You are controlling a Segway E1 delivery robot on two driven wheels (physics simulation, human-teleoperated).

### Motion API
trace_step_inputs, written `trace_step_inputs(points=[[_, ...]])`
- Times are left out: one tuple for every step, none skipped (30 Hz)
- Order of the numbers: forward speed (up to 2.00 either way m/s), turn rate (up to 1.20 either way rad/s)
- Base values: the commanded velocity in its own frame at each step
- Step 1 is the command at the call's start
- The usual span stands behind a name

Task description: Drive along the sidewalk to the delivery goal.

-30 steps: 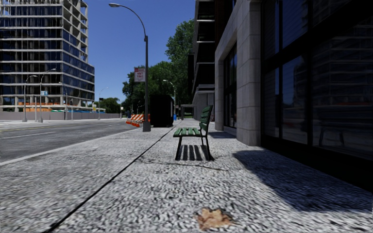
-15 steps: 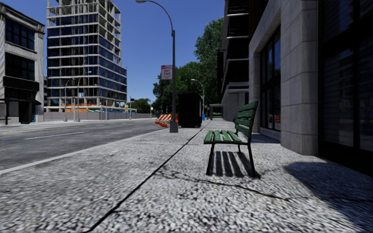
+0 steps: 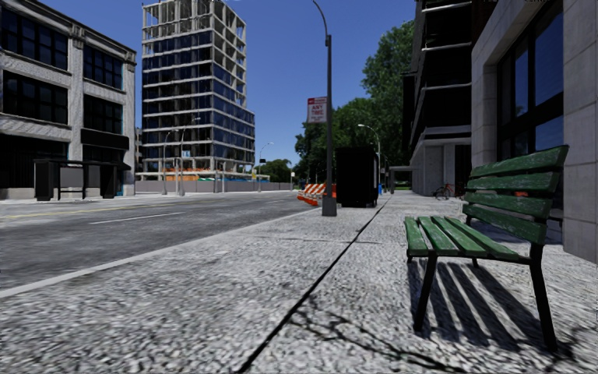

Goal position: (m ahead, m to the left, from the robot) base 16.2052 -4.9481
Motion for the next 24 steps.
trace_step_inputs(points=[[1.64, 0.18], [1.76, 0.0], [1.82, 0.0], [1.82, 0.0], [1.84, -0.1], [1.84, -0.29], [1.84, -0.35], [1.87, -0.37], [2.0, -0.37], [2.0, -0.37], [2.0, -0.36], [2.0, -0.25], [2.0, -0.25], [2.0, 0.0], [2.0, 0.0], [2.0, 0.0], [2.0, 0.0], [2.0, 0.0], [2.0, 0.0], [2.0, 0.0], [2.0, 0.0], [2.0, 0.0], [2.0, 0.0], [2.0, 0.0]])
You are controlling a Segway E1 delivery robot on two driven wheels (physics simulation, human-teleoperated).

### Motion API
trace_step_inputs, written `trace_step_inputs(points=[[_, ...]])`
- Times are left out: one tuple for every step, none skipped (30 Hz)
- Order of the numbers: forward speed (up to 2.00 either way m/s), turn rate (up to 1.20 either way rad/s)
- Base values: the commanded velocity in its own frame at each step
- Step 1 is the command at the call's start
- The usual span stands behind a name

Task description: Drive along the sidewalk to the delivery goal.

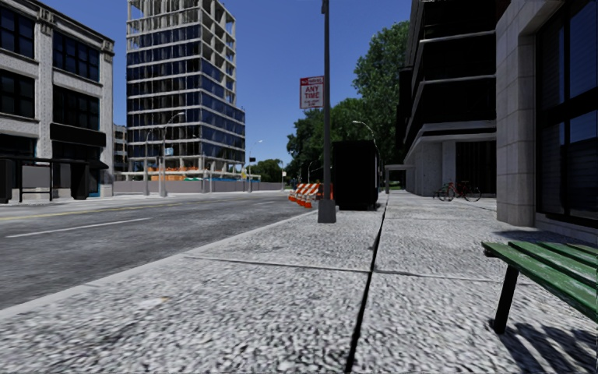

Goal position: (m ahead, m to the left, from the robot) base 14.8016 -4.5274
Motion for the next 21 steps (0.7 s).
trace_step_inputs(points=[[2.0, -0.16], [2.0, -0.39], [2.0, -0.39], [2.0, -0.49], [2.0, -0.51], [2.0, -0.51], [2.0, -0.51], [2.0, -0.51], [2.0, -0.51], [2.0, -0.51], [2.0, -0.51], [2.0, -0.51], [2.0, -0.51], [2.0, -0.51], [2.0, -0.51], [2.0, -0.51], [2.0, -0.51], [2.0, -0.51], [2.0, -0.51], [2.0, -0.51], [2.0, -0.51]])
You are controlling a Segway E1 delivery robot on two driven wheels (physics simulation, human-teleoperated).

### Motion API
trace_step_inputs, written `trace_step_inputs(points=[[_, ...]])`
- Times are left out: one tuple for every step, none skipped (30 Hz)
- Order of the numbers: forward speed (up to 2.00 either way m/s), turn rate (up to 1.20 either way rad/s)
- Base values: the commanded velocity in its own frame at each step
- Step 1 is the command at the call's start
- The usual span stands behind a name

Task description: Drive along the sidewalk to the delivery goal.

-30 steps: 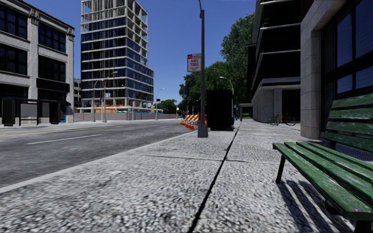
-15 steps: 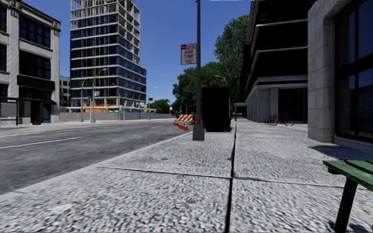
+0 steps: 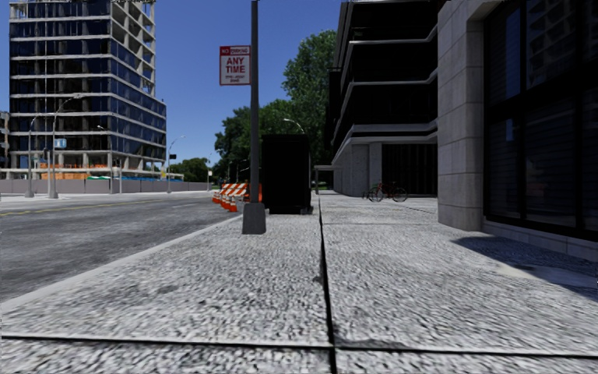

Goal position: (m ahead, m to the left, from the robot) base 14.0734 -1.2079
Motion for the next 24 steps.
trace_step_inputs(points=[[2.0, -0.51], [2.0, -0.51], [2.0, -0.5], [2.0, -0.5], [2.0, -0.47], [2.0, -0.45], [2.0, -0.34], [2.0, -0.17], [2.0, -0.11], [2.0, -0.1], [2.0, -0.08], [2.0, 0.0], [2.0, 0.0], [2.0, 0.0], [2.0, 0.0], [2.0, 0.0], [2.0, 0.0], [2.0, 0.0], [2.0, 0.0], [2.0, 0.0], [2.0, 0.0], [2.0, 0.0], [2.0, 0.0], [2.0, 0.0]])
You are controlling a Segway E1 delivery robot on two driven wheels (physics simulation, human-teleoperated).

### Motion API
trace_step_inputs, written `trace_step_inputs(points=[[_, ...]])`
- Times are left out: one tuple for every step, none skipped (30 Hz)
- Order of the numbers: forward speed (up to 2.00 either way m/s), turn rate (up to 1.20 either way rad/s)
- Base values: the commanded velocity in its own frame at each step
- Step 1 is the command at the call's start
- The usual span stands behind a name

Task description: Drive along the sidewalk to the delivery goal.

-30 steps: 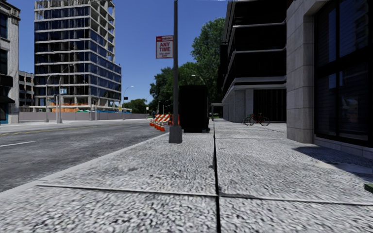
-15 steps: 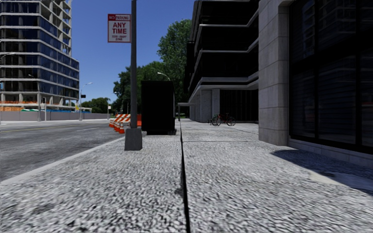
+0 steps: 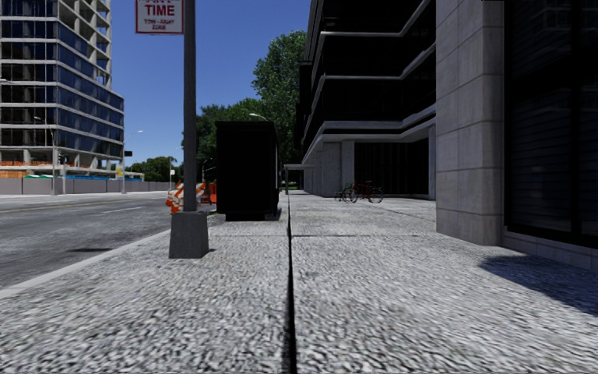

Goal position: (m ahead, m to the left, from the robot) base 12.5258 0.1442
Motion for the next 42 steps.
trace_step_inputs(points=[[2.0, 0.0], [2.0, 0.0], [2.0, 0.0], [2.0, 0.0], [2.0, 0.0], [2.0, 0.0], [2.0, 0.0], [2.0, 0.0], [2.0, 0.0], [2.0, 0.0], [2.0, 0.0], [2.0, 0.0], [2.0, 0.0], [2.0, 0.0], [2.0, 0.0], [2.0, 0.0], [2.0, 0.0], [2.0, 0.0], [2.0, 0.0], [2.0, 0.0], [2.0, 0.0], [2.0, 0.0], [2.0, -0.13], [2.0, -0.22], [2.0, -0.26], [2.0, -0.27], [2.0, -0.27], [2.0, -0.27], [2.0, -0.27], [2.0, -0.27], [2.0, -0.27], [2.0, -0.27], [2.0, -0.27], [2.0, -0.27], [2.0, -0.27], [2.0, -0.27], [2.0, -0.27], [2.0, -0.26], [2.0, 0.0], [2.0, 0.0], [2.0, 0.0], [2.0, 0.0]])
